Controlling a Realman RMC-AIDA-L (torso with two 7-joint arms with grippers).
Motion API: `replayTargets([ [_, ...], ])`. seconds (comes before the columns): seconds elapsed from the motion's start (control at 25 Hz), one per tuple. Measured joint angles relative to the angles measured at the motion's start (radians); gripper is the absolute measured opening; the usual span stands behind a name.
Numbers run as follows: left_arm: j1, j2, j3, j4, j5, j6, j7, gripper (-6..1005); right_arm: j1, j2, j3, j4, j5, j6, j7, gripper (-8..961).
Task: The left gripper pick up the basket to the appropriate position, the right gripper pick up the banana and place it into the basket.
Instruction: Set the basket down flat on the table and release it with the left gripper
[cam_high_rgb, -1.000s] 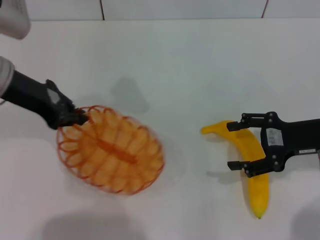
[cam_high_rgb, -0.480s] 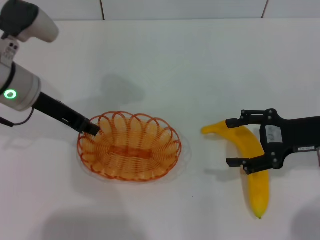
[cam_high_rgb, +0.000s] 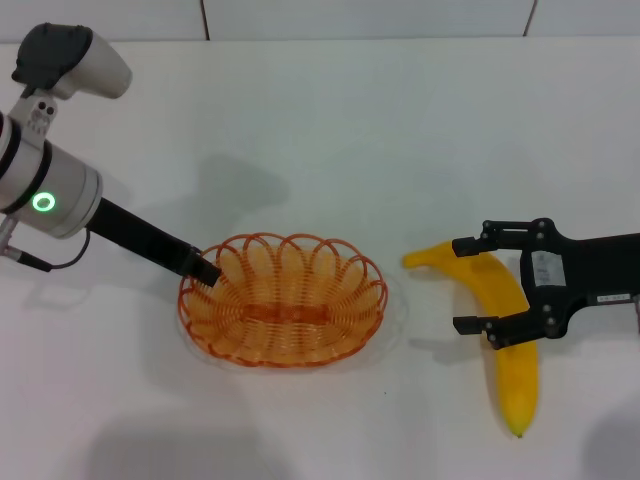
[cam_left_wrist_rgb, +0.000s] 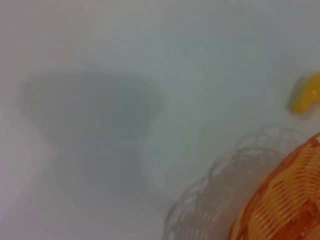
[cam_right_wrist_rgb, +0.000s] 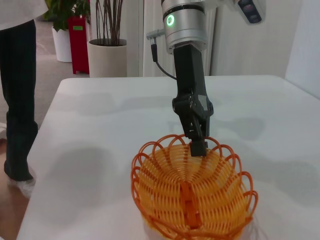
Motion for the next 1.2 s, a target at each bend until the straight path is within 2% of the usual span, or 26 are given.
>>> replayTargets([
  [0.96, -0.003, 0.005, -0.005, -0.006, 0.004, -0.003, 0.012, 64, -0.001, 0.0, 0.0, 0.0, 0.0, 0.0, 0.0, 890],
  [1.2, -0.003, 0.005, 0.002, -0.002, 0.006, -0.004, 0.02, 265, 0.0, 0.0, 0.0, 0.0, 0.0, 0.0, 0.0, 889],
])
